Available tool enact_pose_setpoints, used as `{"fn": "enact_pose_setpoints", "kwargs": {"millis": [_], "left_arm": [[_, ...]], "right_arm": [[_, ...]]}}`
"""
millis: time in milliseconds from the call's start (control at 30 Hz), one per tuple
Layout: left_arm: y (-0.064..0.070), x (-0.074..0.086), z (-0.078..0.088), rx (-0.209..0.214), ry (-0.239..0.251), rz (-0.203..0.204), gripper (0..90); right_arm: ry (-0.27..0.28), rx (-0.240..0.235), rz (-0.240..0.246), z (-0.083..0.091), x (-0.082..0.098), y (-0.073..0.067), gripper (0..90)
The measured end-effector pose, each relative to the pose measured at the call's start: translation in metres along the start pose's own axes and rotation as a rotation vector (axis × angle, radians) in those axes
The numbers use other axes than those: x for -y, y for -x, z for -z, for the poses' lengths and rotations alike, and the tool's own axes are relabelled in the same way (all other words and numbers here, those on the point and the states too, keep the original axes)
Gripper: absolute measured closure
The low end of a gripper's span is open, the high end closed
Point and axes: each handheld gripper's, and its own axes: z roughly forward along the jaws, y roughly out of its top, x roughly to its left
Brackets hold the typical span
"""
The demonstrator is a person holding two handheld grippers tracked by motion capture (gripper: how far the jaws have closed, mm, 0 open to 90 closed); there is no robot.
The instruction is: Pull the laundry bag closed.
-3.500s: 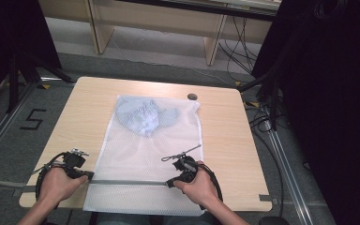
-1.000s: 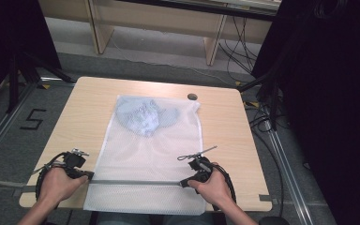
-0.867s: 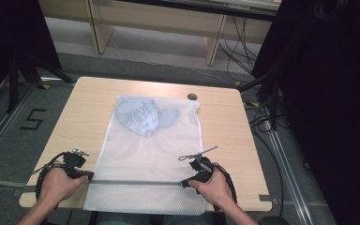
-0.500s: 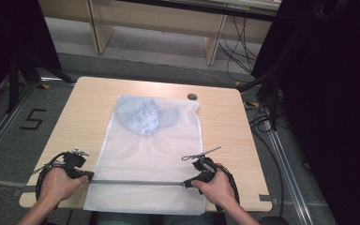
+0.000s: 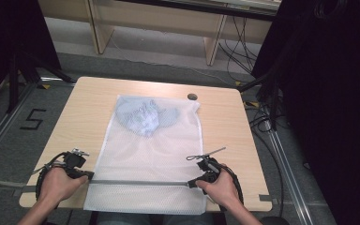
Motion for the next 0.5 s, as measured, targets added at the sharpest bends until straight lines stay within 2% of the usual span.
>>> {"fn": "enact_pose_setpoints", "kwargs": {"millis": [167, 267, 300, 467, 500], "left_arm": [[0.0001, 0.0001, 0.0, 0.0, 0.001, 0.0, 90.0], [0.0001, 0.0, -0.0001, 0.0, 0.001, 0.0, 90.0], [0.0, 0.0, 0.0, 0.0, 0.001, 0.0, 90.0], [0.0001, 0.0, 0.0, 0.0, 0.0, 0.0, 90.0], [0.0001, 0.0001, -0.0001, -0.001, 0.002, -0.002, 90.0]], "right_arm": [[0.0, 0.004, -0.019, 0.0014, 0.0026, 0.003, 87.0], [-0.001, -0.001, -0.016, 0.0021, 0.0034, 0.0038, 87.0], [0.005, 0.001, -0.001, 0.0017, 0.0036, 0.0054, 87.0], [0.005, -0.001, -0.004, 0.0027, 0.0041, 0.0063, 87.0], [0.0, 0.002, -0.024, 0.0032, 0.0047, 0.0065, 87.0]]}}
